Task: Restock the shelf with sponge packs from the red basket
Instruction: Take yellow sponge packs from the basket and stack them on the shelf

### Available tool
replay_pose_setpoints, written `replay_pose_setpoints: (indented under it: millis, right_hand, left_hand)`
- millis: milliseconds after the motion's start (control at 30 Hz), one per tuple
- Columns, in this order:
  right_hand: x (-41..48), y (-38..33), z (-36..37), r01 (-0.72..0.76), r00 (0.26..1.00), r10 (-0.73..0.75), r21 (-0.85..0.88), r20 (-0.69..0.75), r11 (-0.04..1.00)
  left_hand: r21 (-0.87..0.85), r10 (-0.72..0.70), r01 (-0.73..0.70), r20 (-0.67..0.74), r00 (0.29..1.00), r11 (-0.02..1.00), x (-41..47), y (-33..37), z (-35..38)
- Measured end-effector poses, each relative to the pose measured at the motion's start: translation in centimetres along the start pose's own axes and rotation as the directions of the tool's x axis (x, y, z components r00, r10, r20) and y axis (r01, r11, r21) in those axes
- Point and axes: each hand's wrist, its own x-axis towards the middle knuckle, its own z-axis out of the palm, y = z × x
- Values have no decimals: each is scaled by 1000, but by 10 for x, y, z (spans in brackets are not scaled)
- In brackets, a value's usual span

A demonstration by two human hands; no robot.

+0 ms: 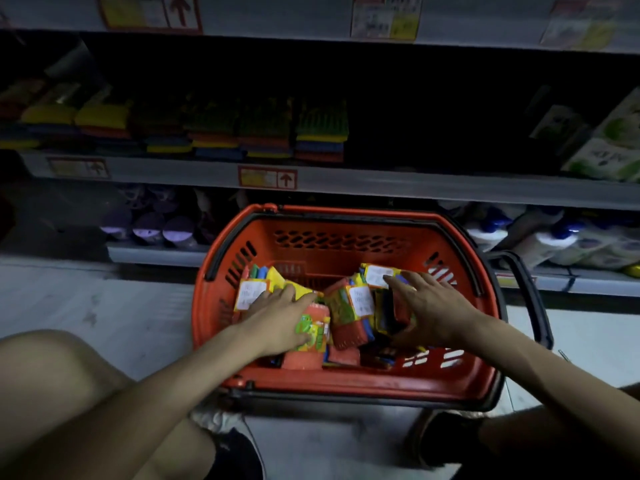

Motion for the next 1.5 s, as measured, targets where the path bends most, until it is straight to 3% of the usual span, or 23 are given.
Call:
replay_pose_setpoints:
  millis: [233, 367, 467, 633, 1033, 1133, 1300, 1400, 1500]
  right_hand:
    - [10, 4, 19, -2, 994, 16, 126, -112, 992]
    - [22, -14, 11, -23, 990, 45, 163, -136, 986]
    - [41, -31, 6, -26, 989, 52, 179, -140, 983]
    - [64, -55, 6, -107, 994, 107, 173, 6, 979]
    - [73, -69, -10, -71, 995, 59, 163, 78, 984]
    - [62, -66, -18, -21, 999, 26, 177, -26, 984]
    - [34, -47, -42, 105, 968, 7, 431, -250, 896]
    - [18, -34, -50, 181, 927, 7, 467, -374, 866]
    - [6, -24, -52, 175, 909, 46, 479, -415, 860]
  left_hand:
    - [105, 50, -51, 8, 999, 993, 20, -13, 5]
    - [5, 63, -63, -3, 998, 998, 27, -7, -1]
    - [-171, 71, -62, 48, 996, 983, 30, -4, -4]
    - [-289, 108, -89, 50, 993, 953, 27, 3, -2]
    - [-365, -6, 15, 24, 1000, 931, 14, -17, 0]
    - [-420, -21, -2, -50, 999, 908, 14, -18, -3]
    - [-535, 20, -182, -295, 955, 825, 5, -18, -18]
    - [-487, 46, -277, -434, 900, 829, 1, -20, -24]
    - [-406, 37, -273, -502, 864, 872, -5, -24, -28]
